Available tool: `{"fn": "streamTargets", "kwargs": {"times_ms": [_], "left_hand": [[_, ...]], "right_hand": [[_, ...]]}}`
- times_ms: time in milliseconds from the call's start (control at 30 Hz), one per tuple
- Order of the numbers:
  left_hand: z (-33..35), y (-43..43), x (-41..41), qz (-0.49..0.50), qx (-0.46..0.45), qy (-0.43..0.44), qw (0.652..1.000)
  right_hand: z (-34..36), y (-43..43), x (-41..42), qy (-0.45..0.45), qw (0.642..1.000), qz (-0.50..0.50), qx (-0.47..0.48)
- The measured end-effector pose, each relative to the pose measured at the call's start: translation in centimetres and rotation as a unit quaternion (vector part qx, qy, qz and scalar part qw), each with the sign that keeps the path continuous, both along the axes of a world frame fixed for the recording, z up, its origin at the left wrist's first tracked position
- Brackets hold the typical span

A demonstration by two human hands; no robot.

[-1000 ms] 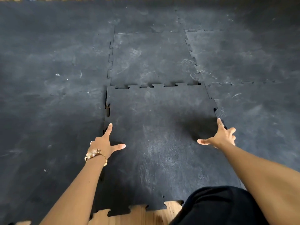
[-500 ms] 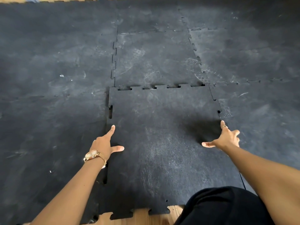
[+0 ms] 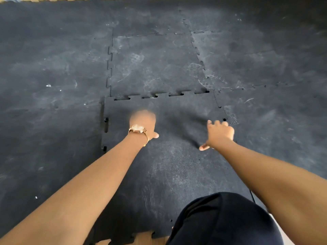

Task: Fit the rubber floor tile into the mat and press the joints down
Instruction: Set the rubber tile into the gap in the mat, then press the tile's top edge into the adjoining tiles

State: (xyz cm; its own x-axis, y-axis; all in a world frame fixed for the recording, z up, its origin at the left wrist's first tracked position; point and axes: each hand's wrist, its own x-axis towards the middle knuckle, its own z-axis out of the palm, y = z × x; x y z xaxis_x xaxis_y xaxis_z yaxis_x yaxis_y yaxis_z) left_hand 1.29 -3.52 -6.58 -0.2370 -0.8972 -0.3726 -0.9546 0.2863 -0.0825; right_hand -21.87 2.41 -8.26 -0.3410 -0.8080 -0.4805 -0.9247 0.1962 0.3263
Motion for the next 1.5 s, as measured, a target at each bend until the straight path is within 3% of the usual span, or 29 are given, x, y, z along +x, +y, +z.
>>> {"fn": "streamTargets", "kwargs": {"times_ms": [133,333,433,533,700,867,1033,1300,1500], "left_hand": [[-1.6,-4.5,-4.7,-0.02,0.062,0.063,0.996],[-2.9,-10.6,-8.7,-0.06,0.052,-0.032,0.996],[-3.0,-11.8,-9.5,-0.052,0.077,-0.028,0.995],[-3.0,-11.5,-8.6,-0.058,0.066,0.005,0.996],[-4.9,-11.4,-5.7,-0.074,0.092,0.093,0.989],[-6.9,-9.7,-6.5,-0.04,0.055,0.124,0.99],[-8.3,-9.6,-6.4,-0.069,0.033,0.099,0.992],[-6.6,-10.7,-7.4,-0.05,0.119,0.044,0.991],[-4.6,-8.3,-11.0,0.008,0.107,-0.022,0.994]], "right_hand": [[-0.8,-3.7,-0.2,-0.028,0.999,-0.004,0.023],[-2.7,-6.1,-2.3,-0.141,0.988,-0.051,0.047],[-3.1,-6.0,-3.2,-0.172,0.982,-0.055,0.049],[-3.0,-6.1,-3.3,-0.173,0.983,-0.049,0.047],[-3.0,-6.0,-2.9,-0.099,0.994,0.008,0.041],[-3.2,-6.0,-3.7,-0.134,0.99,0.015,0.051],[-3.7,-6.3,-3.7,-0.12,0.991,0.023,0.059],[-2.6,-7.3,-4.6,-0.136,0.988,0.029,0.065],[-3.1,-7.0,-4.5,-0.105,0.993,0.05,0.033]]}}
